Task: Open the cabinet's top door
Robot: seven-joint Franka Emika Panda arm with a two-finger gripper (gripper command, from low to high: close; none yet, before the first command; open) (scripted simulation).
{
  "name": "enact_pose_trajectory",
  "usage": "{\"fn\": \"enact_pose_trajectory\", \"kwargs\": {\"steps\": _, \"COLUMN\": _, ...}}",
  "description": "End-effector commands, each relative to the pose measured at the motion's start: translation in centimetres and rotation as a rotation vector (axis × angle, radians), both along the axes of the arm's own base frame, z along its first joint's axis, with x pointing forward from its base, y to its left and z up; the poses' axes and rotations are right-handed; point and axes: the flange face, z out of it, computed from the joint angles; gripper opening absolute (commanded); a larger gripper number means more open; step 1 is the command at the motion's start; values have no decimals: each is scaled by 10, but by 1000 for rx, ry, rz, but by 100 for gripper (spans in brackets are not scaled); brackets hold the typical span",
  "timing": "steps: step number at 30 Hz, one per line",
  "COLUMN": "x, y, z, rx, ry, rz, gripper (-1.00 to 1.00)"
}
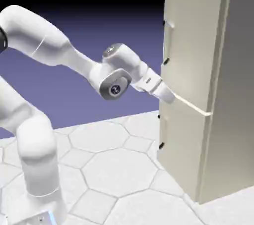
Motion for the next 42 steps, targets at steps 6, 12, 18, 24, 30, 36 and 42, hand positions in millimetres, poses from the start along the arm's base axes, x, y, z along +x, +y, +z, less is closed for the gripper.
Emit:
{"fn": "enact_pose_trajectory", "kwargs": {"steps": 6, "x": -7, "y": -10, "z": 36, "rx": 301, "ry": -88, "rz": -264, "gripper": 0}}
{"fn": "enact_pose_trajectory", "kwargs": {"steps": 12, "x": -18, "y": -15, "z": 68, "rx": 616, "ry": -176, "rz": -493, "gripper": 0}}
{"fn": "enact_pose_trajectory", "kwargs": {"steps": 18, "x": -31, "y": -13, "z": 92, "rx": 946, "ry": -255, "rz": -683, "gripper": 0}}
{"fn": "enact_pose_trajectory", "kwargs": {"steps": 24, "x": -43, "y": -5, "z": 110, "rx": 1286, "ry": -317, "rz": -836, "gripper": 0}}
{"fn": "enact_pose_trajectory", "kwargs": {"steps": 30, "x": -53, "y": 10, "z": 121, "rx": 1634, "ry": -353, "rz": -951, "gripper": 0}}
{"fn": "enact_pose_trajectory", "kwargs": {"steps": 36, "x": -58, "y": 29, "z": 124, "rx": 1986, "ry": -353, "rz": -1030, "gripper": 0}}
{"fn": "enact_pose_trajectory", "kwargs": {"steps": 42, "x": -58, "y": 51, "z": 120, "rx": 2338, "ry": -311, "rz": -1077, "gripper": 0}}
